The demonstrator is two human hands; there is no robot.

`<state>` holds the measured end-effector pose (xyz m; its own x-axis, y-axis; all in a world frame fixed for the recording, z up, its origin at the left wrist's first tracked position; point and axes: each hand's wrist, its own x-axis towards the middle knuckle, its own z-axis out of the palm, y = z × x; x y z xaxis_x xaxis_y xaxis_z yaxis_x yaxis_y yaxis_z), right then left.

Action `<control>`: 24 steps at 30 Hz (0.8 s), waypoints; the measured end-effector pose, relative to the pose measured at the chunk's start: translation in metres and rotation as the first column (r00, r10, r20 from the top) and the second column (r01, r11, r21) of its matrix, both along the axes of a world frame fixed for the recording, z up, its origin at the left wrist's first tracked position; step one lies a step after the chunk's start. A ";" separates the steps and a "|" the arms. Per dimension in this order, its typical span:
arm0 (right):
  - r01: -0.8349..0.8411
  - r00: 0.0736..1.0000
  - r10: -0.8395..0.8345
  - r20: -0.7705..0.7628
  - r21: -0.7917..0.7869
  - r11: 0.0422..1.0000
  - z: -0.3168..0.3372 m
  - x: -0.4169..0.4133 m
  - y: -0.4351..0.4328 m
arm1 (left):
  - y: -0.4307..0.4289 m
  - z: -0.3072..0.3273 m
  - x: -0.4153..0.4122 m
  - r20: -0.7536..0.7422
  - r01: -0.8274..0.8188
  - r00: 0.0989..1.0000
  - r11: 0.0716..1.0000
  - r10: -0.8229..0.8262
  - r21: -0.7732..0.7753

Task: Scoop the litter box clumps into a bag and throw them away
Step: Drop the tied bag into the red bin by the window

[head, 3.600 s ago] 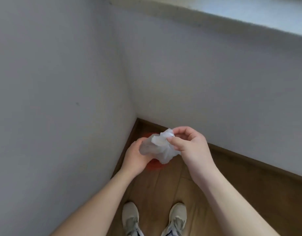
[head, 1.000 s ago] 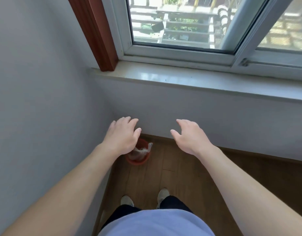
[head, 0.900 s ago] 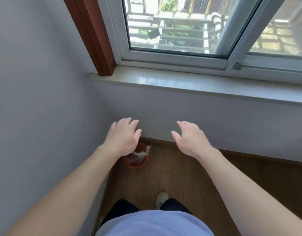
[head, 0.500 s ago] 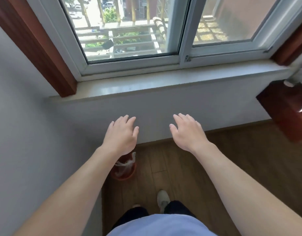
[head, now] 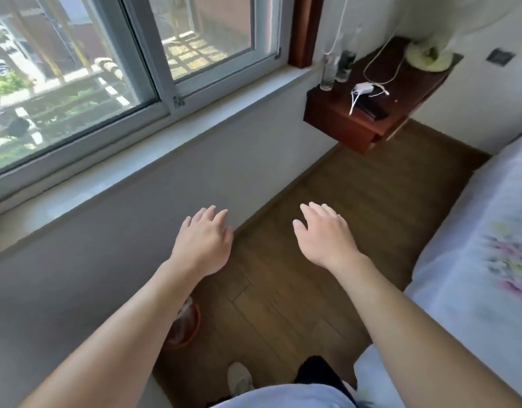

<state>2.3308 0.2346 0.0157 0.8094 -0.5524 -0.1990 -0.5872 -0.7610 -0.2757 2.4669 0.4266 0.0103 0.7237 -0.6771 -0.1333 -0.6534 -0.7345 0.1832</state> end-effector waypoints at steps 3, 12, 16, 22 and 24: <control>0.085 0.996 -0.085 0.024 -0.009 0.996 0.004 -0.045 -0.025 | -0.037 0.008 -0.030 0.016 0.090 0.996 0.996 -0.090 0.016; 0.375 0.927 -0.373 0.038 -0.059 0.925 0.017 -0.233 -0.094 | -0.170 0.020 -0.170 0.009 0.430 0.903 0.903 -0.430 -0.023; 0.524 0.851 -0.524 0.024 -0.051 0.850 0.016 -0.315 -0.110 | -0.219 0.020 -0.232 0.009 0.576 0.818 0.817 -0.576 -0.036; 0.736 0.674 -0.738 -0.042 -0.052 0.675 0.016 -0.406 -0.101 | -0.282 0.014 -0.305 -0.011 0.780 0.626 0.626 -0.780 -0.010; 0.802 0.592 -0.804 -0.052 -0.055 0.594 0.016 -0.430 -0.092 | -0.300 0.010 -0.328 -0.014 0.850 0.526 0.526 -0.851 -0.017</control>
